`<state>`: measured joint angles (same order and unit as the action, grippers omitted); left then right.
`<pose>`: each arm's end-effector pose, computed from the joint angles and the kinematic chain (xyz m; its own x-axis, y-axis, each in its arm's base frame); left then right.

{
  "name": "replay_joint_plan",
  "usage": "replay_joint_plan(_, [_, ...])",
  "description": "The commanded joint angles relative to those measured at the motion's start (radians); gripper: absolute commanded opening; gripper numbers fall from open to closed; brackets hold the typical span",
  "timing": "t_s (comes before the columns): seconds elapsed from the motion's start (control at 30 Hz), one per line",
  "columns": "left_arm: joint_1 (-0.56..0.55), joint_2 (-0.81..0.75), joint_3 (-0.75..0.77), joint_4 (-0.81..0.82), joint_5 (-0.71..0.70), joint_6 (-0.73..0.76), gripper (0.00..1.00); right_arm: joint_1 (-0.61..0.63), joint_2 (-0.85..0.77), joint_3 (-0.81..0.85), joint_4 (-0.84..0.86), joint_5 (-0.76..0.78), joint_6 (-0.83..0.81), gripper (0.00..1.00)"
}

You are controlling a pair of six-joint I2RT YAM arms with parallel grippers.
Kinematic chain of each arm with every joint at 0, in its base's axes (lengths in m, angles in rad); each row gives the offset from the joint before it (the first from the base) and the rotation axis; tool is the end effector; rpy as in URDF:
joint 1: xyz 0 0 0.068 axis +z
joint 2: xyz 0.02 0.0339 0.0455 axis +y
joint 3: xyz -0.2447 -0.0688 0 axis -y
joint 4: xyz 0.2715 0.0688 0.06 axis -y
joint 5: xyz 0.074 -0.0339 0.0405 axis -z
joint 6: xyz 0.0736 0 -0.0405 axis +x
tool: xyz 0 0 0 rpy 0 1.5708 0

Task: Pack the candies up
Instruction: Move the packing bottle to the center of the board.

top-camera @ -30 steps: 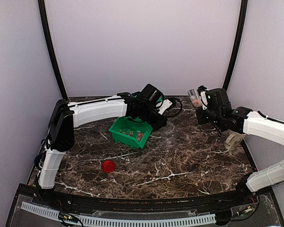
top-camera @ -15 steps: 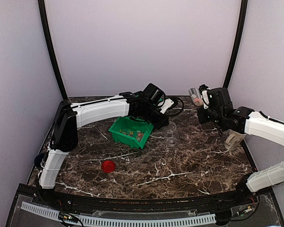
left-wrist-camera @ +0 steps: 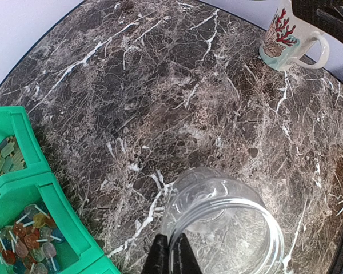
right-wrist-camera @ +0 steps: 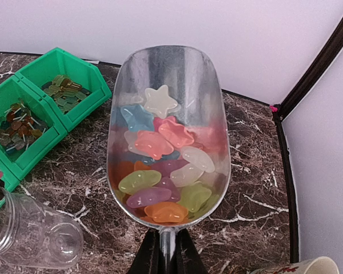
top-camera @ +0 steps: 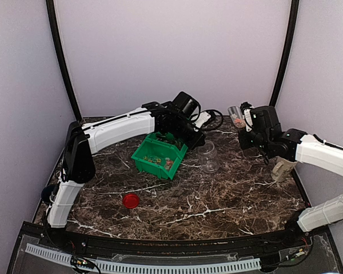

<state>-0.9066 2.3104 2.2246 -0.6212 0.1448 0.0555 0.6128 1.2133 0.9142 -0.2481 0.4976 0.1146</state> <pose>0.3444 -0.4571 0.2354 -0.3528 0.5397 -0.7643 0.8677 0.4944 -0.0514 0.2901 0.1610 0.2479 -0.4425 -0.1883 -0.8768 -0.1222 0.9813 -0.1491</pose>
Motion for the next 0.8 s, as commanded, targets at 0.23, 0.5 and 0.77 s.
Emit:
replay_joint_plan(0.23, [0.002,-0.009,0.063,-0.172,-0.058,0.001,0.0,-0.008,-0.006,0.018,0.037,-0.005,0.014,0.0])
replay_joint_plan(0.5, [0.0,0.008,0.065,-0.164,-0.051,-0.002,0.0,-0.007,-0.002,0.02,0.035,-0.007,0.011,0.0])
replay_joint_plan(0.77, [-0.003,0.025,0.063,-0.177,-0.067,0.0,0.0,-0.008,0.001,0.018,0.04,-0.009,0.009,0.0])
